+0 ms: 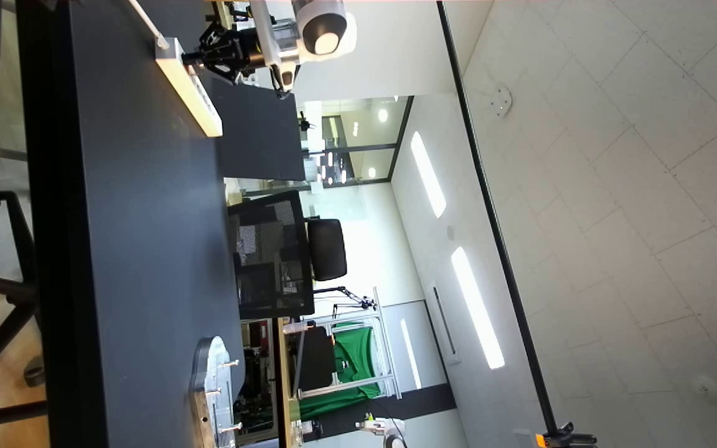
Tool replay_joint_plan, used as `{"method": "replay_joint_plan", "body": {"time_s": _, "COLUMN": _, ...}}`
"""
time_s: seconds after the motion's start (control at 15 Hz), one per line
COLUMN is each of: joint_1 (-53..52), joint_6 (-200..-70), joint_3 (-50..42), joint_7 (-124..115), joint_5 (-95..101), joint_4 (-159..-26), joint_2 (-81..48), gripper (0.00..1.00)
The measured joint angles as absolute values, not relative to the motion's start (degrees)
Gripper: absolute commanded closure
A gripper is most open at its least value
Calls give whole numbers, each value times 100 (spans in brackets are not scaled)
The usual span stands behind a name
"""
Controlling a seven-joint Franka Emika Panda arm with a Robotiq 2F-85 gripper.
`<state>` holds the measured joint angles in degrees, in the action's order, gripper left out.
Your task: Turn on the adapter
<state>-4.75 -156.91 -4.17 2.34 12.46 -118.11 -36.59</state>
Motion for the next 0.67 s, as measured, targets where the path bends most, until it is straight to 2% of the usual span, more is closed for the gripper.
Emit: {"method": "replay_joint_plan", "body": {"time_s": 0.67, "joint_1": -597, "joint_6": -15859, "joint_3": -530, "joint_7": 242, "joint_5": 1410, "joint_4": -11799, "joint_2": -3658, "gripper": 100}}
